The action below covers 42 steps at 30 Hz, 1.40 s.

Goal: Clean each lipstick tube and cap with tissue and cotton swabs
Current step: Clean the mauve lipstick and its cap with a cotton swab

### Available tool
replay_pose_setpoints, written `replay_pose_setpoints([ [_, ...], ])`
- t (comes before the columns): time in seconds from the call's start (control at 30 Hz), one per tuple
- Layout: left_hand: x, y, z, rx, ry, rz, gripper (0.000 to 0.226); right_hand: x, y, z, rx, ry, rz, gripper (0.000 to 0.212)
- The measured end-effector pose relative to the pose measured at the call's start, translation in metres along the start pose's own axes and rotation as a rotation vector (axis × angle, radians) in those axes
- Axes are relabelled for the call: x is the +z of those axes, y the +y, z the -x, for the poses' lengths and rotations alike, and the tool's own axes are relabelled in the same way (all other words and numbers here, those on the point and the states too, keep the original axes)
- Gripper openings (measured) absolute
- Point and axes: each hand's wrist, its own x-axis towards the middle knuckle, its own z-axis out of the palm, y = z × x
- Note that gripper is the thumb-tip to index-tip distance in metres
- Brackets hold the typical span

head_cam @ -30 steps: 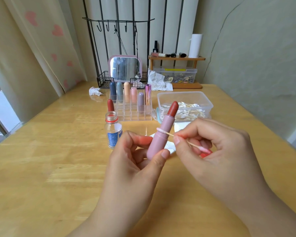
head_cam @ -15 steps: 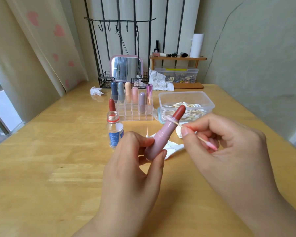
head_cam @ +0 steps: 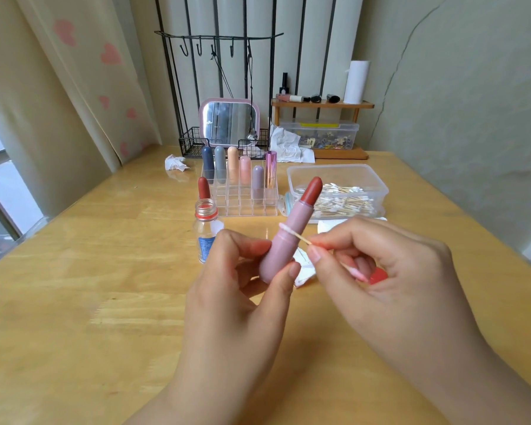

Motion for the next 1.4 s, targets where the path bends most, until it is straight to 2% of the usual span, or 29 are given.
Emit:
replay_pose_setpoints([
  [0.23,0.001,0.000,0.002,-0.140,-0.124,0.317,0.025,-0.009,0.004,-0.003,0.131,-0.020,-0.171,0.011],
  [0.4,0.002,0.001,0.000,-0.202,-0.131,0.411,0.028,-0.011,0.006,-0.005,0.284,-0.058,-0.348,0.004],
  [0.53,0.002,0.003,-0.001,-0.213,-0.171,0.473,0.031,-0.007,0.004,-0.005,0.310,-0.105,-0.450,0.012],
  [0.77,0.002,0.003,-0.002,-0.229,-0.190,0.546,0.032,-0.012,0.008,-0.009,0.382,-0.138,-0.439,0.009],
  [0.93,0.002,0.003,-0.002,-0.235,-0.219,0.568,0.036,-0.008,0.004,-0.008,0.366,-0.163,-0.497,0.011],
  [1.1,0.002,0.004,-0.002,-0.247,-0.209,0.602,0.034,-0.013,0.010,-0.010,0.355,-0.158,-0.460,0.026],
  [1.2,0.002,0.004,-0.002,-0.250,-0.216,0.602,0.034,-0.012,0.009,-0.009,0.372,-0.164,-0.469,0.018],
  [1.4,0.003,0.003,-0.002,-0.283,-0.213,0.632,0.033,-0.012,0.009,-0.010,0.403,-0.173,-0.463,0.014],
])
